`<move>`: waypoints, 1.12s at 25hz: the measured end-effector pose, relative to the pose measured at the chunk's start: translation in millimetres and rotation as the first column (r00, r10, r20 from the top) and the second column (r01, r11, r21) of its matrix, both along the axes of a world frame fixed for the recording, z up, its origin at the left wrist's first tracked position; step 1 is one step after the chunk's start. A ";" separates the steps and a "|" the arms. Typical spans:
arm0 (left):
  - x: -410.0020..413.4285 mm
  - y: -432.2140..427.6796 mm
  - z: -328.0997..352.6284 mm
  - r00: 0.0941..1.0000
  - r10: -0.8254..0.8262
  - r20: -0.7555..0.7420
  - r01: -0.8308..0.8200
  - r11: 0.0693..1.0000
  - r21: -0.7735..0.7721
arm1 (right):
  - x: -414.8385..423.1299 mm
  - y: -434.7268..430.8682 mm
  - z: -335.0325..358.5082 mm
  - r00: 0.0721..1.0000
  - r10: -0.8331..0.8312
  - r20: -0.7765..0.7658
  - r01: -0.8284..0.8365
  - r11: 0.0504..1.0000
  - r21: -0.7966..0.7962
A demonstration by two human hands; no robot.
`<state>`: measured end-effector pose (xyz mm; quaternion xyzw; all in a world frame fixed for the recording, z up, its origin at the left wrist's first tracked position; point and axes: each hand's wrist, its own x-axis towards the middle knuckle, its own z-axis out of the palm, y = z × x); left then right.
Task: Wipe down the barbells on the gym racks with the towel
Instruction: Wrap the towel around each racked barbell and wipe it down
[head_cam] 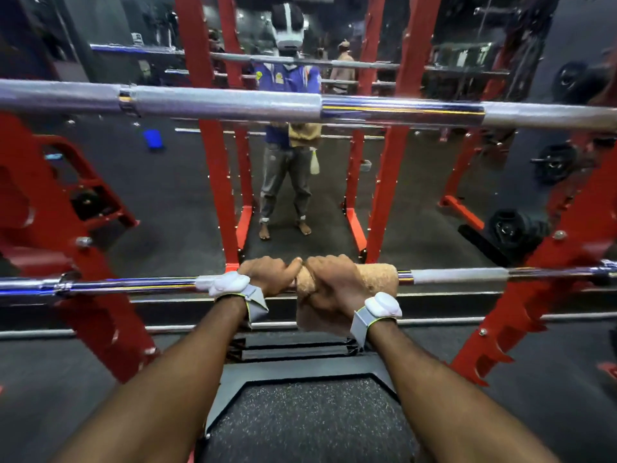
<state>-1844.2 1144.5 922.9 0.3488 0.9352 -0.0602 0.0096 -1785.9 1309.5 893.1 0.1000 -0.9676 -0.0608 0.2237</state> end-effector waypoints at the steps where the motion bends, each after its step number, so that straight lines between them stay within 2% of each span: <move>1: 3.7 1.4 -1.9 0.999 0.022 -0.032 -0.023 0.999 -0.030 | 3.5 1.7 -2.0 1.000 0.002 -0.029 -0.002 1.000 -0.002; 4: 7.6 4.9 0.9 0.992 0.108 -0.058 -0.108 0.994 0.009 | 9.6 5.6 -9.7 0.991 -0.028 -0.134 0.029 1.000 0.006; 7: 4.9 6.4 -1.6 0.992 0.085 -0.098 -0.085 0.996 0.002 | 5.2 8.8 -8.8 0.996 -0.043 -0.082 0.044 0.999 0.008; 8: 4.7 5.4 -2.5 0.991 0.092 -0.100 -0.091 0.996 0.007 | 2.3 8.6 -2.0 0.998 -0.056 -0.006 0.056 0.998 -0.005; 10: 1.9 3.8 -6.2 0.992 0.059 -0.112 -0.059 0.998 0.000 | -3.8 5.9 17.3 0.963 -0.078 0.257 0.097 0.993 -0.061; 11: 1.6 2.8 -6.0 0.991 0.027 -0.130 -0.032 0.999 -0.032 | -8.4 5.4 26.2 0.909 -0.072 0.411 0.128 0.986 -0.109; 13: 1.4 0.8 -5.5 0.989 0.004 -0.149 -0.007 1.000 -0.020 | -17.6 5.0 43.7 0.730 -0.037 0.682 0.232 0.953 -0.196; 15: 1.1 -0.1 -10.3 0.978 -0.033 -0.207 0.033 0.999 -0.005 | -23.5 3.8 57.0 0.581 0.026 0.813 0.278 0.933 -0.228; 16: 1.6 0.9 -11.0 0.974 -0.050 -0.220 0.046 0.999 -0.022 | -23.4 3.7 58.8 0.569 0.025 0.822 0.288 0.930 -0.227; 17: 1.4 1.5 -9.5 0.980 -0.020 -0.198 0.020 1.000 -0.004 | -20.2 2.3 57.2 0.621 -0.003 0.784 0.282 0.934 -0.220; 18: -2.7 2.8 -11.5 0.982 0.013 -0.190 -0.009 1.000 0.020 | -14.9 1.5 49.5 0.738 -0.058 0.672 0.245 0.952 -0.186; 19: -4.3 4.3 -10.8 0.986 0.082 -0.148 -0.075 0.996 0.053 | -7.5 0.2 35.1 0.878 -0.104 0.467 0.177 0.977 -0.116; 20: -4.9 4.8 -10.6 0.985 0.139 -0.104 -0.128 0.986 0.106 | 0.2 -3.4 15.5 0.967 -0.123 0.224 0.132 0.991 -0.029; 21: -2.5 6.9 -8.4 0.983 0.171 -0.072 -0.158 0.975 0.156 | 9.0 -7.1 0.0 0.991 -0.127 0.032 0.127 0.992 0.002; 22: -0.3 6.5 -9.4 0.982 0.175 -0.076 -0.160 0.971 0.176 | 13.9 -10.3 -10.7 0.988 -0.142 -0.061 0.142 0.990 -0.004; 23: 2.7 8.1 -9.1 0.985 0.150 -0.088 -0.134 0.977 0.164 | 13.9 -10.5 -13.7 0.984 -0.157 -0.080 0.156 0.988 -0.014; 25: 0.9 6.7 -5.7 0.987 0.147 -0.057 -0.138 0.980 0.142 | 5.5 -5.4 -7.2 0.992 -0.129 0.005 0.129 0.991 0.032; 27: -2.6 4.5 -2.5 0.985 0.166 -0.048 -0.158 0.979 0.131 | -0.4 -0.6 12.6 0.969 -0.087 0.232 0.079 0.996 0.044; 28: -3.6 4.1 -4.8 0.986 0.113 -0.118 -0.104 0.991 0.081 | -5.3 1.3 22.2 0.936 -0.062 0.346 0.074 0.997 -0.022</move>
